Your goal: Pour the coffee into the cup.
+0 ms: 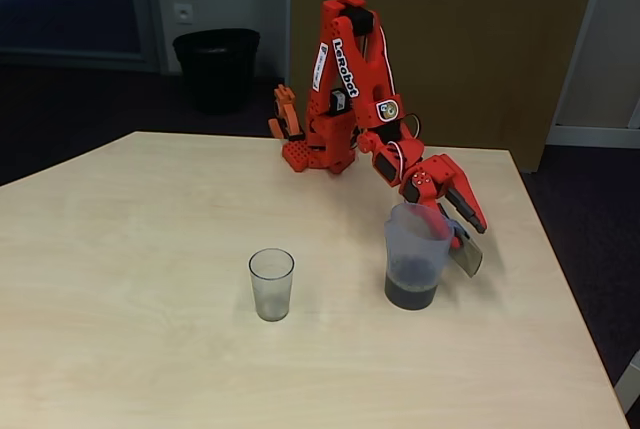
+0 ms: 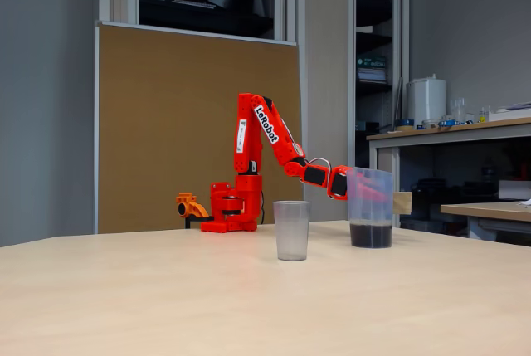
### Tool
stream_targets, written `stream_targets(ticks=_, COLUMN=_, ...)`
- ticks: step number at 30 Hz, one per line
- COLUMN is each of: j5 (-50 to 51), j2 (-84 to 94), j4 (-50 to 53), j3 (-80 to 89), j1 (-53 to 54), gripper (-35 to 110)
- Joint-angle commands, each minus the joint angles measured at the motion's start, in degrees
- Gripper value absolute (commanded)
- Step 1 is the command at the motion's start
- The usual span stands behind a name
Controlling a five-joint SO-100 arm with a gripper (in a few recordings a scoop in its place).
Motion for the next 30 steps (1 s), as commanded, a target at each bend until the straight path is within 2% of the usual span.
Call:
stream_targets(ticks=1, j5=1.8, j2=0.5, j4=-1.6, j3=-1.7, j1=0.6, gripper=14)
stream_targets(ticks=11, j5=1.1, j2=0.5, j4=-3.7, j3=-0.6, j1=3.2, gripper=0)
stream_targets(ticks=20, j5=-4.9, j2=1.5, j4=-5.4, j3=-0.3, j1=5.7, gripper=0)
stream_targets(ticks=30, j5=-3.6, j2=6.3, j4=-0.8, j3=-0.8, j1=7.6, gripper=0)
